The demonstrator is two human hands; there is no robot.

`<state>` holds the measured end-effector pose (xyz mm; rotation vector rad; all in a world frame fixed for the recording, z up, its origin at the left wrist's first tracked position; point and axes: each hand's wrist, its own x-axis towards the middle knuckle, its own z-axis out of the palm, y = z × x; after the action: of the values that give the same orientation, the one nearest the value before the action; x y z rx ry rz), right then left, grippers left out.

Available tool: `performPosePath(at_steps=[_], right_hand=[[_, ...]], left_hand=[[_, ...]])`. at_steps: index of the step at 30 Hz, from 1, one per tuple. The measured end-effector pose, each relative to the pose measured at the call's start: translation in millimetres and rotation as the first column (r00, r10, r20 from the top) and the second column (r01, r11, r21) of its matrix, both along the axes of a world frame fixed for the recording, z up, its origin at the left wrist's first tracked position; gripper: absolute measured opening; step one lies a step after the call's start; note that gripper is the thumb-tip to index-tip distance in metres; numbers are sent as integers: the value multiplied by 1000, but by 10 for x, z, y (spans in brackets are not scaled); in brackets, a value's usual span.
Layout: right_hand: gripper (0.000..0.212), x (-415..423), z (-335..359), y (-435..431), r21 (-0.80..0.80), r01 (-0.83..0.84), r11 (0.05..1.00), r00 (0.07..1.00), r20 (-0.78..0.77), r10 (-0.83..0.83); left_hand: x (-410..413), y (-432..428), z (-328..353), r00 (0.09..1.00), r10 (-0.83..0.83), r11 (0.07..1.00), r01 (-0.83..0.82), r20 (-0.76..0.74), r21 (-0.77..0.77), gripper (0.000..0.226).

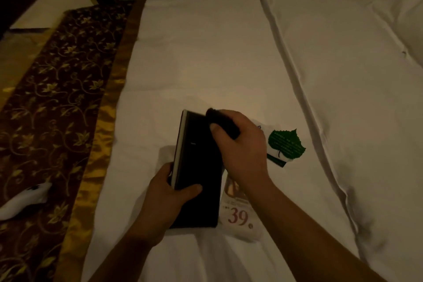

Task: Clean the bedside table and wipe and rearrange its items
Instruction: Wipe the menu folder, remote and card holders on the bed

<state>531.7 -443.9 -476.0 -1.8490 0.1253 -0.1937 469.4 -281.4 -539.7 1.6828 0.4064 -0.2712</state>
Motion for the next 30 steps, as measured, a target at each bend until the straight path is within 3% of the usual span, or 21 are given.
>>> performPosePath(at_steps=[4,7,11,14,17,21,26,30], right_hand=[[32,-64,51,205,-244,-252,937,964,16,264],[32,-252,-1,204,-290,-419,861,903,-35,428],[30,-159,-22,-10,-350,-186,918,979,17,205],[29,-132,-66,-147,-458,-92,884,992,37,122],[30,-333,-123,-166,-511,-213,833,973,-31,230],[32,-632,-113,-121,-539,-330,775,926,-24,377],[32,-666,-86,-53,-477,-295,828,938,23,347],[28,-852,-107,15,-559,-450,697,834,17,552]], left_hand=[[9,-40,65,999,-30,1000,30,-12,-4,47],[-6,-28,37,1000,-10,999,9,-18,-33,34],[-32,-25,-7,995,-19,991,6,-96,-133,47],[-32,-49,15,994,-28,978,6,-101,-210,51],[-38,-87,46,994,10,949,-44,-112,-311,45],[-26,-97,50,972,89,915,-166,-218,-368,63],[42,-185,23,961,101,873,-209,-256,-440,59],[115,-210,16,962,84,847,-207,-262,-489,64]])
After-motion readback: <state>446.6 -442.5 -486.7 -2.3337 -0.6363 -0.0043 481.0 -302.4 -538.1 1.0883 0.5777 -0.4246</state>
